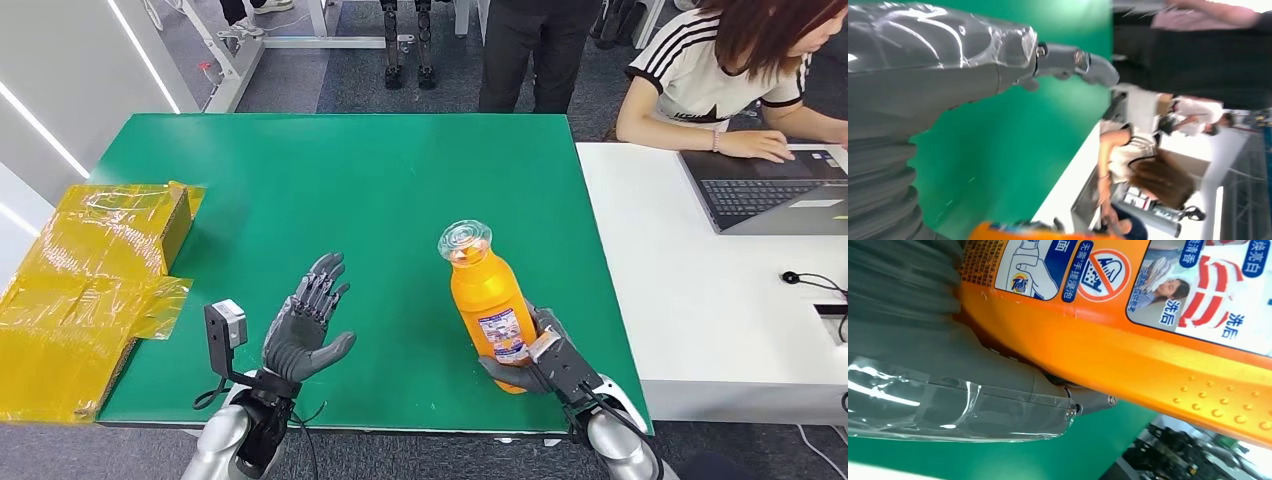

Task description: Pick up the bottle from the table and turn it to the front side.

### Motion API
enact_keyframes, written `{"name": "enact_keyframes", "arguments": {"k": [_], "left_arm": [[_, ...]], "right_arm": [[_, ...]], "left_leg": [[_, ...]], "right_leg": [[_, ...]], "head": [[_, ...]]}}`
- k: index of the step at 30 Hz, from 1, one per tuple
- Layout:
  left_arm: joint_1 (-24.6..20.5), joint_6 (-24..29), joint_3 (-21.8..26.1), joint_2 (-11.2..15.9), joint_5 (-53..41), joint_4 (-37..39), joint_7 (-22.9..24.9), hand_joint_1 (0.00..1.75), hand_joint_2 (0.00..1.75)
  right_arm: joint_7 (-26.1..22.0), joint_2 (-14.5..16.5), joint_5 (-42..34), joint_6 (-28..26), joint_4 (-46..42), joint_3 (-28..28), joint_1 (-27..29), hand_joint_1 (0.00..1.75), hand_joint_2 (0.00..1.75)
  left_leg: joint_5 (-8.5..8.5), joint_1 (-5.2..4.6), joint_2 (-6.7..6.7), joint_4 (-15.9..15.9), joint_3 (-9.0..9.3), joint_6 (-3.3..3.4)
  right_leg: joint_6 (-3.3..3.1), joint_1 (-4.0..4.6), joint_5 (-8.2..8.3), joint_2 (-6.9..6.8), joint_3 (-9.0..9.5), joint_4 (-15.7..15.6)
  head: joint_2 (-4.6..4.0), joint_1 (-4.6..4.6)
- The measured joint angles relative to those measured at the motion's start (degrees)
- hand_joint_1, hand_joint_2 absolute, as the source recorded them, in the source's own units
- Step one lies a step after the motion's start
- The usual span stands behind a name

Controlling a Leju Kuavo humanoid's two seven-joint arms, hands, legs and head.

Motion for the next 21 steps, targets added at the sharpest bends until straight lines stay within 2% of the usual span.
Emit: {"name": "enact_keyframes", "arguments": {"k": [5,11,21], "left_arm": [[-5.0,-2.4,-0.6,-0.1,-2.1,-0.1,0.7,0.00,1.75],[-12.1,-4.8,-2.8,-1.0,-1.7,0.0,2.9,0.00,1.75],[-17.5,-6.3,-5.9,-1.6,0.3,0.5,4.5,0.00,1.75]], "right_arm": [[-1.5,4.0,-1.2,2.8,-0.6,-1.8,-0.7,1.75,1.75],[-2.0,8.4,-2.0,4.5,1.7,-1.8,-5.3,1.75,1.75],[-1.9,11.5,-2.9,5.7,8.2,0.5,-12.8,1.75,1.75]], "left_leg": [[0.07,0.00,0.03,0.0,0.01,0.02],[0.14,0.00,0.09,0.0,0.01,0.02],[0.13,0.00,0.14,0.0,-0.01,0.02]], "right_leg": [[-0.03,0.00,0.06,0.02,0.00,0.0],[-0.07,0.00,0.14,0.07,0.00,0.0],[-0.08,0.00,0.14,0.13,-0.05,0.0]], "head": [[0.00,0.00],[0.00,0.00],[0.00,0.00]]}}
